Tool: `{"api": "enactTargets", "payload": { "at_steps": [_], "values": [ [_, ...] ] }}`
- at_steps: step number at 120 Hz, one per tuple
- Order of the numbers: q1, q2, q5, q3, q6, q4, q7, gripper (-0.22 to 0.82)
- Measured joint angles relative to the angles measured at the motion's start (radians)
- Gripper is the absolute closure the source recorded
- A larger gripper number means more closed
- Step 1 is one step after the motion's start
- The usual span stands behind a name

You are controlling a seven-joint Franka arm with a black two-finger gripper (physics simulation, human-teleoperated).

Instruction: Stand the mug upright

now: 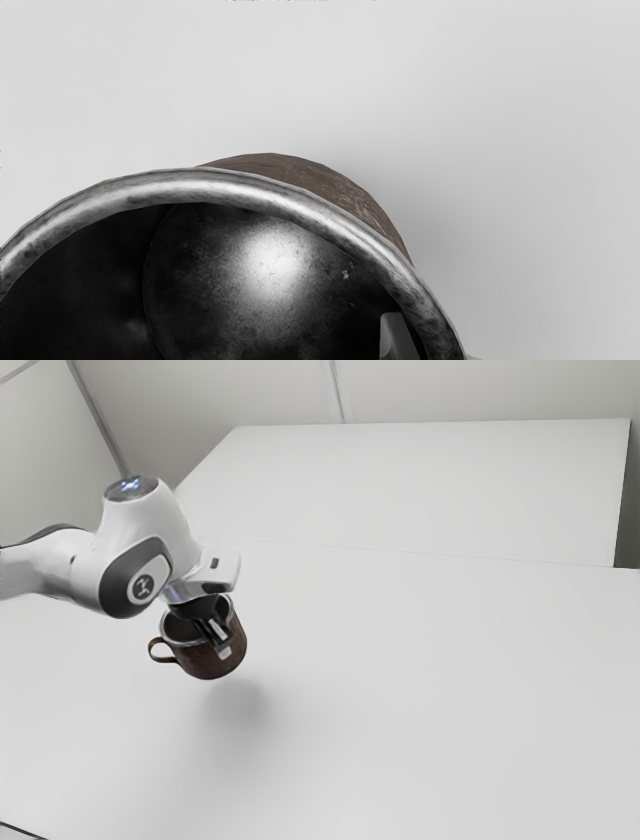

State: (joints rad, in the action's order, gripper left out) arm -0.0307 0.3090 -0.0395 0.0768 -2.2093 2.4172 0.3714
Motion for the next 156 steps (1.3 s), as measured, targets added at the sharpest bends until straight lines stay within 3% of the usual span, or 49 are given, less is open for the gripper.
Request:
{"api": "enactTargets", "payload": {
  "at_steps": [36,107,115,135,156],
  "values": [
    [0.004,-0.015,-0.012,-0.001,-0.188,0.101,-0.137,0.77],
    [0.014,-0.171,-0.012,-0.001,-0.255,0.108,-0.269,0.77],
    [0.011,-0.173,-0.008,-0.001,-0.261,0.108,-0.272,0.67],
    [-0.008,-0.152,0.004,0.001,-0.265,0.107,-0.277,0.33],
    [-0.014,-0.124,0.021,0.0,-0.165,0.003,-0.291,0.14]
  ]
}}
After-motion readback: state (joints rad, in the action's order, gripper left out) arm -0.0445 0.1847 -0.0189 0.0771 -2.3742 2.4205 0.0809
